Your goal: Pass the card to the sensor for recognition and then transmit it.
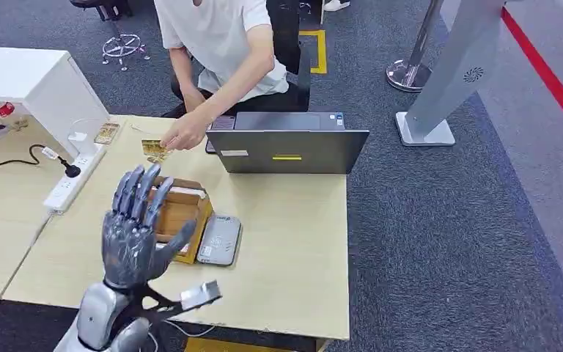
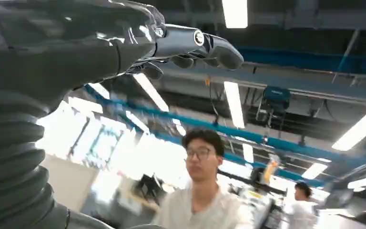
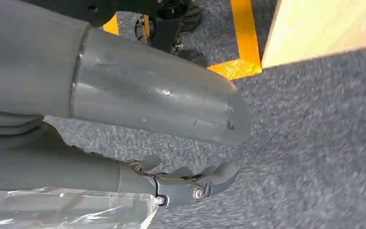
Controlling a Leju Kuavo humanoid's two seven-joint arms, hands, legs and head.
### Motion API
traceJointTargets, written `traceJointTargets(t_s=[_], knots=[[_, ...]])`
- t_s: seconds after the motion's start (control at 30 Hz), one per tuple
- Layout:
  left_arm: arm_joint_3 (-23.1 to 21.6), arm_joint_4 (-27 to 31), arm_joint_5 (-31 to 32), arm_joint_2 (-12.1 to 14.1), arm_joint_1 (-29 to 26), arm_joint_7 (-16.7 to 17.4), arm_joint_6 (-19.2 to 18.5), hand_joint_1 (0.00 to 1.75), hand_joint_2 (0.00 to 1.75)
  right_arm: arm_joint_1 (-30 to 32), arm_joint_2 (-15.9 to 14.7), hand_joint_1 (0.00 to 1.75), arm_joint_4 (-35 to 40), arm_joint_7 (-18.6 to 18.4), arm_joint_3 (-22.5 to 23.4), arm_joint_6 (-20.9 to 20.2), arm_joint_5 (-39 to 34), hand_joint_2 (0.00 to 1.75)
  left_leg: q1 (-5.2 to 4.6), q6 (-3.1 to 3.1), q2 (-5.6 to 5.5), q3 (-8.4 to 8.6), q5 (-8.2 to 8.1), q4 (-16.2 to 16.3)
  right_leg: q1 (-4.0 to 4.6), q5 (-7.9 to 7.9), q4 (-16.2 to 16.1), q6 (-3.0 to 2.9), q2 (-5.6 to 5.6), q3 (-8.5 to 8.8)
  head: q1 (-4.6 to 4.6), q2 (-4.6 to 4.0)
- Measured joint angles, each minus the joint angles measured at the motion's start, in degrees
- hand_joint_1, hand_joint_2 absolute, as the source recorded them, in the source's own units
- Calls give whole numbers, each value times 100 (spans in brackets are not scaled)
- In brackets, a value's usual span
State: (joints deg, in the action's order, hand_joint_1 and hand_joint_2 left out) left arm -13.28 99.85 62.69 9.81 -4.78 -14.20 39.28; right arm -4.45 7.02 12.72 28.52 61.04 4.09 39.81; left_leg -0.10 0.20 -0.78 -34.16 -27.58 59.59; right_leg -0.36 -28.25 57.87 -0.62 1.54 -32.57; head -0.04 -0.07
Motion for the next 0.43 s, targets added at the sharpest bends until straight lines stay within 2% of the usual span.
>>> traceJointTargets(t_s=[0.03,0.07,0.1,0.13,0.17,0.2,0.23,0.27,0.3,0.37,0.43], knots=[[206,220,-731,-9,-377,-479,-57,0,175,19,0,0,0,20,55,20,-42,0,1,-3,-2,0,-4,0,0,-4,-1,1,-2,0,2,0],[534,437,-1772,-53,-730,-1105,-307,0,175,33,0,0,0,48,116,41,-105,0,1,-4,-8,-3,-5,-1,0,-10,-1,6,-6,1,0,0],[936,601,-2804,-158,-1001,-1682,-763,0,175,39,0,0,2,72,184,63,-163,0,1,-3,-9,0,-5,0,0,-14,-1,11,-6,-1,0,0],[1427,692,-3861,-298,-1152,-2125,-1431,0,175,49,0,0,2,85,245,70,-213,0,1,-3,-12,-1,-5,-1,0,-17,-1,7,-7,-1,-4,0],[2115,750,-4909,-488,-1180,-2400,-2442,0,175,56,0,0,2,85,317,72,-248,0,3,-4,-21,-3,-4,-1,1,-18,-1,6,-17,0,-2,0],[2763,779,-5660,-648,-1184,-2471,-3343,0,175,57,0,0,2,87,366,76,-263,0,9,-6,-23,-2,-4,-3,7,-22,0,-1,-19,5,13,0],[3403,801,-6238,-735,-1232,-2532,-4059,0,175,55,0,0,2,90,407,76,-276,0,12,-13,-13,4,-8,-3,10,-15,0,-13,-14,5,20,0],[3887,834,-6475,-816,-1272,-2563,-4403,0,175,63,0,0,2,90,444,76,-276,0,11,-13,-4,8,-7,-4,9,-12,1,-18,-9,5,0,0],[4193,858,-6312,-881,-1295,-2578,-4450,0,175,78,0,0,2,90,475,76,-278,0,11,-12,-6,10,-6,-3,9,-12,2,-18,-10,6,-15,0],[4689,888,-5829,-1042,-1314,-2584,-4328,0,175,80,0,0,2,90,512,76,-287,0,12,-11,-17,7,-4,-3,10,-12,2,-18,-19,10,-15,0],[5008,908,-5685,-1174,-1316,-2589,-4306,0,175,65,0,0,2,90,545,76,-287,0,11,-11,-19,9,-4,-2,10,-13,1,-18,-22,16,-4,0]])
